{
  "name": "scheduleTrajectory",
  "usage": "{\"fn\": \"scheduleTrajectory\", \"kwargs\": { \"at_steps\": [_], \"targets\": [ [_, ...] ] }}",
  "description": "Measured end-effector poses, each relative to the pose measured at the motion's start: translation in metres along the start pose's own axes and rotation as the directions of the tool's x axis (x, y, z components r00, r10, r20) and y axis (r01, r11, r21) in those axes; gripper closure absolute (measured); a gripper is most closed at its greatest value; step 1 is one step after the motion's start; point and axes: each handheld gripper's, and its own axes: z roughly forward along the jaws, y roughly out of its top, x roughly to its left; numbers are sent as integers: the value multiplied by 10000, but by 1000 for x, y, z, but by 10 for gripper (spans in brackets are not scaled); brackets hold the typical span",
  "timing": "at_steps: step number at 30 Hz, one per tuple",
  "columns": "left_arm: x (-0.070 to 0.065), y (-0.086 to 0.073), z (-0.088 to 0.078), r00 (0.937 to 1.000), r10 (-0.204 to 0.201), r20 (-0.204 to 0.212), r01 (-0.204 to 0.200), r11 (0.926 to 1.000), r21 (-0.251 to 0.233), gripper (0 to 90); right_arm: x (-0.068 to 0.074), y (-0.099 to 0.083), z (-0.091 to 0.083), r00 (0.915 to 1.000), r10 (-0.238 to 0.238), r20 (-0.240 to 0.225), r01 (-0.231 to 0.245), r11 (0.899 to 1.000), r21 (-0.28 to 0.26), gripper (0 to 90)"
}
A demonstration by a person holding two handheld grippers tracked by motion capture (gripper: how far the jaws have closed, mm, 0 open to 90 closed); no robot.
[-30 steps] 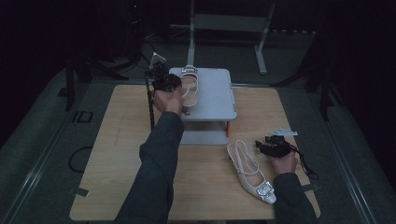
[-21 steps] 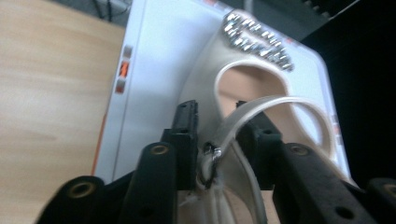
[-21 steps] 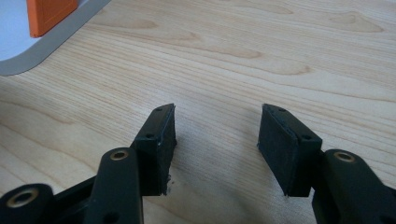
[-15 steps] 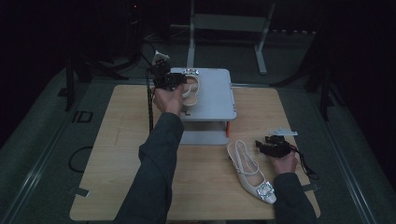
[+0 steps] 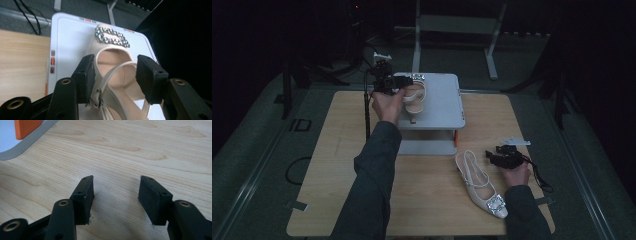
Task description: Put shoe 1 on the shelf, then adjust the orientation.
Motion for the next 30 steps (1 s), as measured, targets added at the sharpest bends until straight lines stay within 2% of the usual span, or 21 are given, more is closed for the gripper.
{"fn": "scheduleTrajectory", "kwargs": {
  "at_steps": [2, 4, 9, 10, 12, 15, 19, 23, 28, 29, 30],
  "targets": [
    [1, 2, -4, 9998, 194, -42, -194, 9998, -79, 502, 0, 0, 0, 10000, 2, 0, -2, 10000, 2, 457],
    [4, 3, -8, 9998, 188, 116, -187, 9998, -84, 510, 0, 0, 0, 10000, 3, -1, -3, 10000, 1, 457],
    [15, 3, -19, 9962, 872, -13, -872, 9962, 74, 522, 0, 0, 0, 10000, 2, 3, -2, 10000, 9, 456],
    [15, 3, -19, 9962, 872, -13, -872, 9962, 74, 521, 0, 0, 0, 10000, 2, 3, -2, 10000, 9, 456],
    [22, 3, -24, 9932, 1158, 75, -1160, 9931, 174, 521, 0, 0, 0, 10000, 4, 12, -4, 10000, 13, 455],
    [29, 3, -30, 9861, 1652, 164, -1656, 9859, 239, 521, 0, 0, 0, 10000, 4, 10, -4, 10000, 1, 454],
    [38, 3, -36, 9758, 2189, 36, -2189, 9752, 336, 521, 0, 0, 0, 10000, 6, 7, -6, 10000, -2, 454],
    [49, 5, -45, 9720, 2349, -43, -2347, 9717, 258, 529, 1, 0, 0, 10000, 21, -2, -21, 10000, -4, 449],
    [59, -1, -50, 9583, 2853, -135, -2849, 9583, 232, 529, 1, -1, -1, 10000, 33, -3, -33, 10000, -2, 449],
    [59, -1, -50, 9583, 2853, -135, -2849, 9583, 232, 529, 1, -1, -1, 10000, 33, -3, -33, 10000, -2, 449],
    [63, -4, -49, 9537, 3001, -204, -2996, 9537, 255, 529, 1, -1, -1, 10000, 34, -7, -34, 10000, -1, 449]
  ]
}}
